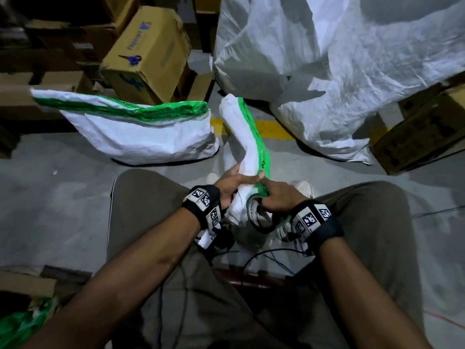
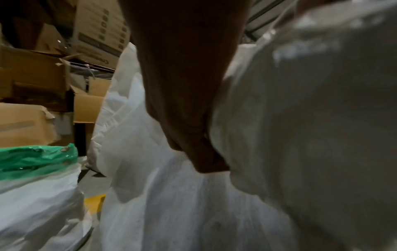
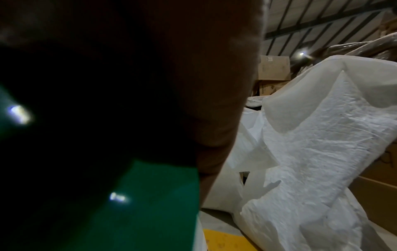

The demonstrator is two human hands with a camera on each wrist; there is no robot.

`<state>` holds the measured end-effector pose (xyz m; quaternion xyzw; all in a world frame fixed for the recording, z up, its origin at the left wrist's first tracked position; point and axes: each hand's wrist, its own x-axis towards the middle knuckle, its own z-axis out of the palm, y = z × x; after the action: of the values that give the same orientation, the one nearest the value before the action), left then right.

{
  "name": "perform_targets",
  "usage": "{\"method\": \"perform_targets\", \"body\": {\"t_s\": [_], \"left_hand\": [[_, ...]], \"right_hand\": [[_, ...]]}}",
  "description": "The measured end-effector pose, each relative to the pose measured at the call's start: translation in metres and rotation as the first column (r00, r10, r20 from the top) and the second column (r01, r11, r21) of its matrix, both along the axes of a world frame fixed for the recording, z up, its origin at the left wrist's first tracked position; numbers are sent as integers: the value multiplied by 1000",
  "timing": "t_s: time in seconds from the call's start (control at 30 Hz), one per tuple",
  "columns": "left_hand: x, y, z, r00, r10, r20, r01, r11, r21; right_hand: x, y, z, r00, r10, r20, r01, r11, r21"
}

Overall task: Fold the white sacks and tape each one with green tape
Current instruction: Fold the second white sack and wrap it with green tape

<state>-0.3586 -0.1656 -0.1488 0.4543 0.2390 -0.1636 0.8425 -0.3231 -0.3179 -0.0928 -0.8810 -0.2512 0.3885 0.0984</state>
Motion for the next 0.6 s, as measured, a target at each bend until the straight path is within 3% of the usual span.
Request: {"method": "perform_targets", "body": {"t_s": [0.07, 0.23, 0.33, 0.43, 0.53, 0.6], "left_hand": [[0, -10, -3, 997, 78, -9, -77, 995, 57], [2, -16, -17, 933, 279, -225, -242, 953, 180], [12, -11, -19, 877, 457, -145, -378, 845, 377], [30, 6, -26, 794, 606, -43, -542, 739, 400], [47, 20, -26, 751, 660, 15, -612, 687, 392], [53, 25, -25, 757, 653, 28, -604, 684, 409]], "right_hand": [[-3, 2, 0, 1000, 1, 8, -2, 1000, 8], [-12, 13, -6, 998, -28, 62, 25, 999, 47], [-15, 13, -10, 976, -185, 116, 166, 973, 161], [-22, 9, -8, 920, -346, 186, 282, 911, 301], [-25, 10, -4, 906, -345, 243, 245, 899, 362], [-23, 12, 0, 917, -279, 284, 189, 933, 306]]}}
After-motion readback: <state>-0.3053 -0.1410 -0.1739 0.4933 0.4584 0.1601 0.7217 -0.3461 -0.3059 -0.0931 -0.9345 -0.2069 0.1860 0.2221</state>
